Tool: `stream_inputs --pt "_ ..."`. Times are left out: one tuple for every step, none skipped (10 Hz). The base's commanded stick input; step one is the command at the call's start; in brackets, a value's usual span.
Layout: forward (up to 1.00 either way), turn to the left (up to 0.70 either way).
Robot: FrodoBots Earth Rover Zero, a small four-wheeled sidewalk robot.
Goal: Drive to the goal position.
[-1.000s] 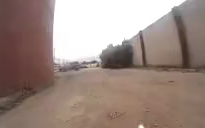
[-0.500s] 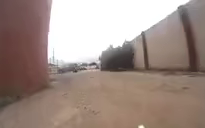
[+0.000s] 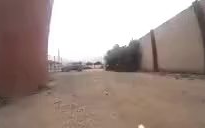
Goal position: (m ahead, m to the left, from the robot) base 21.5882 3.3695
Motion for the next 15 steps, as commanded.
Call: stream_inputs --pt "1.00 0.00" --pt "1.00 0.00" --pt "1.00 0.00" --pt "1.00 0.00" --pt "1.00 0.00" --pt "1.00 0.00" --pt "1.00 0.00" --pt "1.00 0.00" --pt "1.00 0.00" --pt "1.00 0.00" --pt "1.00 0.00" --pt "1.00 0.00" --pt "1.00 0.13" --pt "1.00 0.23" --pt "1.00 0.03"
